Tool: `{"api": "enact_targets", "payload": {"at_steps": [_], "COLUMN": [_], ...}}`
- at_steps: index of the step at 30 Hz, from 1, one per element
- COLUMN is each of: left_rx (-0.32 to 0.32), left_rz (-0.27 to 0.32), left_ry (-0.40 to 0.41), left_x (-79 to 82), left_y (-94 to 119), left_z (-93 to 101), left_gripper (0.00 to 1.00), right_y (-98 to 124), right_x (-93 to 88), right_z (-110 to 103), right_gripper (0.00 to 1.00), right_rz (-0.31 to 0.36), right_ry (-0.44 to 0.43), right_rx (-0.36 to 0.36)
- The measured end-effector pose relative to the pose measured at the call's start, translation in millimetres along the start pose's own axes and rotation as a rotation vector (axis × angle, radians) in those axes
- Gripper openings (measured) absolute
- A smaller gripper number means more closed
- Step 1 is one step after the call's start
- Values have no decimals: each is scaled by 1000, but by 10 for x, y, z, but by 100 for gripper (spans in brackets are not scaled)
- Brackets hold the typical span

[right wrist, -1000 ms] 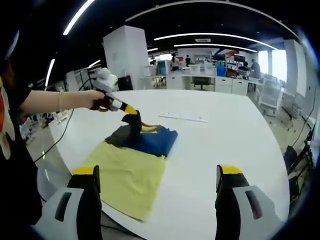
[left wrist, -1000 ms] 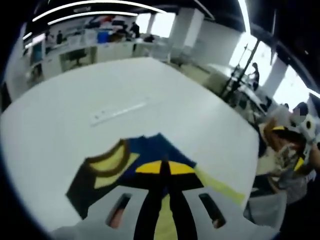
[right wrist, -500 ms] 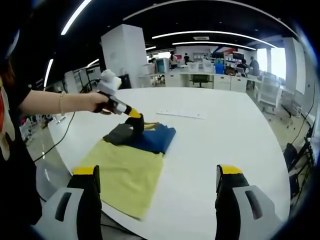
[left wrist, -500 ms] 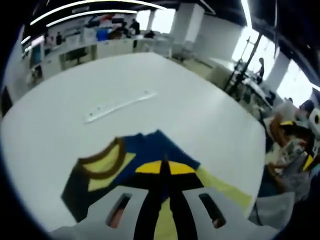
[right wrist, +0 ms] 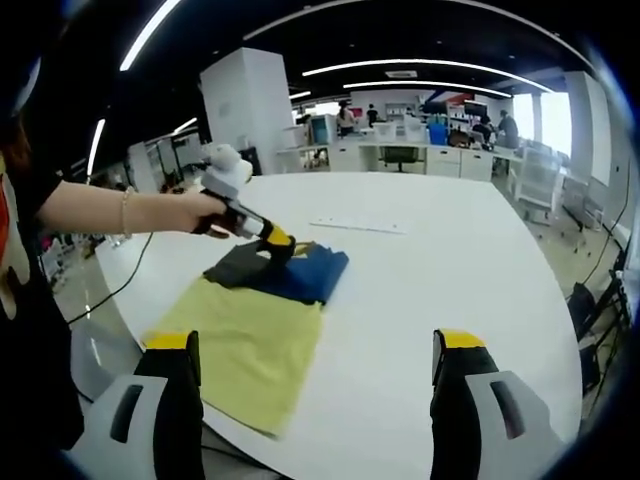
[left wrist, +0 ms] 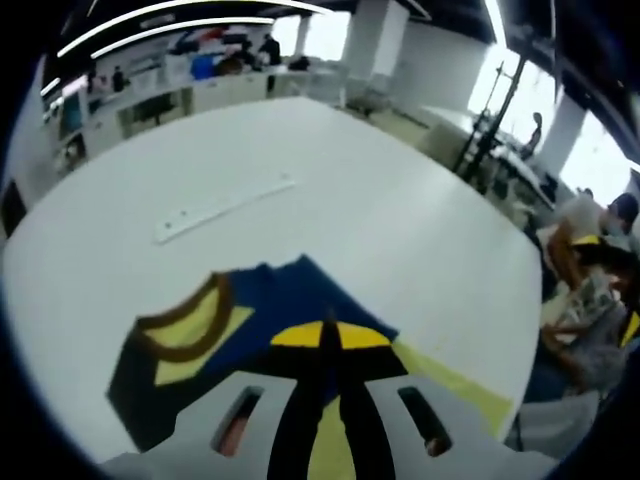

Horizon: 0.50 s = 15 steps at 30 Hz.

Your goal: Fold the garment on the visible template until the final outline fits inside the template.

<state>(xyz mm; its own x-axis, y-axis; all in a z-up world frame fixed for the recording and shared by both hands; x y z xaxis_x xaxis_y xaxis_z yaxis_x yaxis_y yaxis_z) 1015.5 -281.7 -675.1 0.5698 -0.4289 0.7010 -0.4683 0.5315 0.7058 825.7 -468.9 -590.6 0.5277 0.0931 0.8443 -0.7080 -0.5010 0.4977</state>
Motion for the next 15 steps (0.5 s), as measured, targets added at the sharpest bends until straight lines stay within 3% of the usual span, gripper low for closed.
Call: {"api": "enact_targets", "payload": {"at_steps": [15], "left_rx": [11], "left_rz": [-36], "left_ry": [45], "left_x": [-116], "left_y": [-392], "left_z": [152], "left_gripper": [0], "right_y": [-21], "right_x": [-67], "right_z": [108], "right_gripper": [96], "right_rz": [-9], "right_ry": [-19], "right_rx": [-4]}}
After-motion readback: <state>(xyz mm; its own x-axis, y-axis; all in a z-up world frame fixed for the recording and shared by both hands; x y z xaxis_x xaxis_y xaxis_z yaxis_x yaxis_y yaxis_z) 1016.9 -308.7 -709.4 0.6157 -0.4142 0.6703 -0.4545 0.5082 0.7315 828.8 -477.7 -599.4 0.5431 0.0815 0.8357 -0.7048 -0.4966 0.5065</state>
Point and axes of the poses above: the point that each gripper's makers call its tool centre point, and the gripper's own axes: y roughly backward along the fingers, z roughly to its right, x roughly out of its top, the point moved 1 cm from there along y, roughly backward along the fingers, and after that the axes turned 6 degrees about -y, right-handed, at the moved point
